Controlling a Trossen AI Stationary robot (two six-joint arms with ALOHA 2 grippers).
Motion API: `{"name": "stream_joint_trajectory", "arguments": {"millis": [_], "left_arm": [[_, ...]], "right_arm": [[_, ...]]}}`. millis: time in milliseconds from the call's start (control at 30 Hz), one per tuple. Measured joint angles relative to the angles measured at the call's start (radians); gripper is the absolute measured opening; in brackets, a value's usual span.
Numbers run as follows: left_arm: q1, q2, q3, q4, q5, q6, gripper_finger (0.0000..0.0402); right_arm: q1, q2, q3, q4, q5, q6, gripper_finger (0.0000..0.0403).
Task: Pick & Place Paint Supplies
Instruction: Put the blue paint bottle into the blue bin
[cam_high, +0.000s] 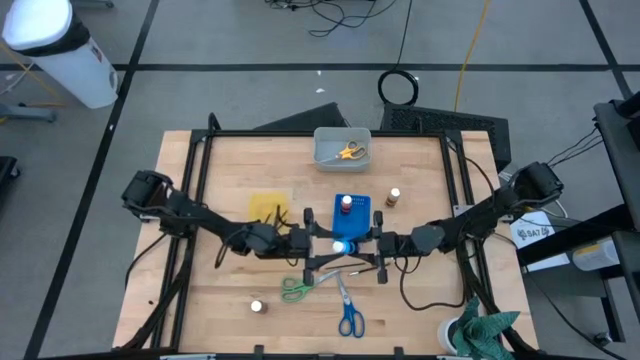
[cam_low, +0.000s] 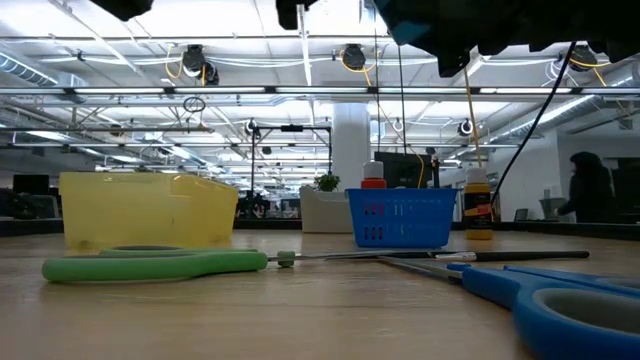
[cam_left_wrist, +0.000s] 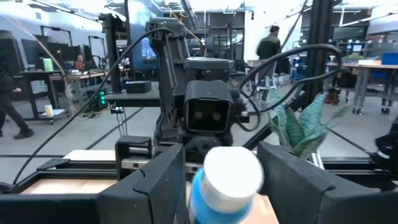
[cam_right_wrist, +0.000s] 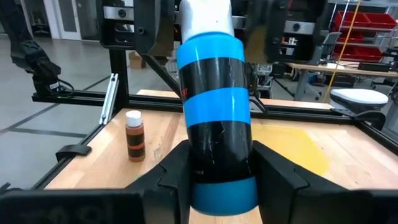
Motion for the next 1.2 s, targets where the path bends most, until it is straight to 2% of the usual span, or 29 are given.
{"name": "stream_joint_trajectory", "arguments": {"millis": [133,200,367,500,600,733,933,1067,1200], "left_arm": [[0.007,0.012,0.01,-0.01,0.0,-0.02,0.0216],[0.009,0.012,0.01,-0.017,0.0,-0.028,0.0202],[0.009,0.011,0.011,-0.017,-0.005,-0.028,0.0125],[0.011,0.011,0.011,-0.024,-0.007,-0.094,0.0123],[0.013,-0.017,0.012,-0.105,-0.01,-0.173,0.0123],[0.024,-0.065,0.061,-0.325,-0.011,-0.294,0.0123],[0.032,-0.036,0.189,-0.637,-0.015,-0.359,0.0123],[0.028,-0.021,0.237,-0.677,-0.034,-0.339,0.0123],[0.027,-0.018,0.237,-0.681,-0.031,-0.322,0.0123]], "right_arm": [[0.0,0.0,0.0,0.002,0.0,-0.009,0.012],[0.0,0.0,0.0,0.008,0.0,-0.011,0.012],[0.0,0.0,0.0,0.007,0.004,0.003,0.0122],[0.0,0.0,0.0,-0.007,0.004,0.022,0.0137],[0.002,-0.017,0.0,-0.071,0.0,0.025,0.0164],[-0.003,-0.018,-0.001,-0.122,0.0,0.073,0.0209],[-0.027,0.031,0.011,-0.125,0.001,0.116,0.0264],[-0.032,0.067,0.05,-0.112,-0.001,0.117,0.0275],[-0.032,0.093,0.068,-0.108,-0.026,0.115,0.0262]]}}
